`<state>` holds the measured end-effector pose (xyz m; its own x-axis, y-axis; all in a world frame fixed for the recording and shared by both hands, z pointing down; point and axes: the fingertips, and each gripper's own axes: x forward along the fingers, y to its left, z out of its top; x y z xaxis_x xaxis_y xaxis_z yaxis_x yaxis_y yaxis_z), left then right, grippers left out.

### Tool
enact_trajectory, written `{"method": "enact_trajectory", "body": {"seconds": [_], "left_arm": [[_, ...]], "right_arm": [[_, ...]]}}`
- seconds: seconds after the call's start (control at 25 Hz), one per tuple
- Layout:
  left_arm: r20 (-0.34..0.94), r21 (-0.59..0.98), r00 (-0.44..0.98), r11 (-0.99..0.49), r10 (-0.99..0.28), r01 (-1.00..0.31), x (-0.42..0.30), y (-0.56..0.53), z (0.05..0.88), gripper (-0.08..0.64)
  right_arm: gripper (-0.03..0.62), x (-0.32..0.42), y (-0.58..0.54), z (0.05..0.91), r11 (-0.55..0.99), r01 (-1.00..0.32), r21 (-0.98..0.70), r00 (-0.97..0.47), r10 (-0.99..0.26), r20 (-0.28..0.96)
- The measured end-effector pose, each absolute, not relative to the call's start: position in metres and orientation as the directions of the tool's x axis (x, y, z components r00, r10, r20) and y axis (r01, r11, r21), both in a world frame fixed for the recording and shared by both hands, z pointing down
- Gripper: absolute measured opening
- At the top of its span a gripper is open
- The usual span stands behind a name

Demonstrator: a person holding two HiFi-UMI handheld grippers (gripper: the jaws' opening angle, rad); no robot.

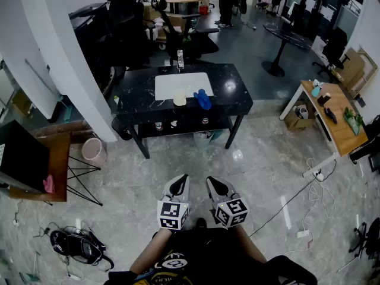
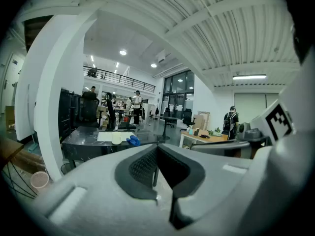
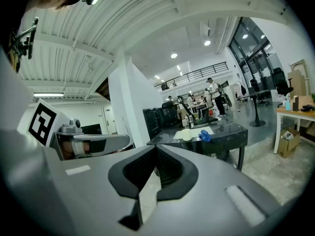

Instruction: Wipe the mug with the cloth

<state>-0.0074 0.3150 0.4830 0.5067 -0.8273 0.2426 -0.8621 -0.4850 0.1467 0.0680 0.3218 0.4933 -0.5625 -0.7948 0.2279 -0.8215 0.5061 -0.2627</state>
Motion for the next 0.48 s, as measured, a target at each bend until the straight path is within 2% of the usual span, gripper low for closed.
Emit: {"method": "enact_trajectory", "body": {"seconds": [0.48], "left_arm": [[0.238, 0.161, 0.516, -0.491, -0.822, -0.856, -0.007, 0.312, 0.481, 0.003]], "right_arm": [[0.002, 0.057, 0.321, 0.483, 0.559, -0.788, -0.26, -0.609, -0.77, 0.191]]}}
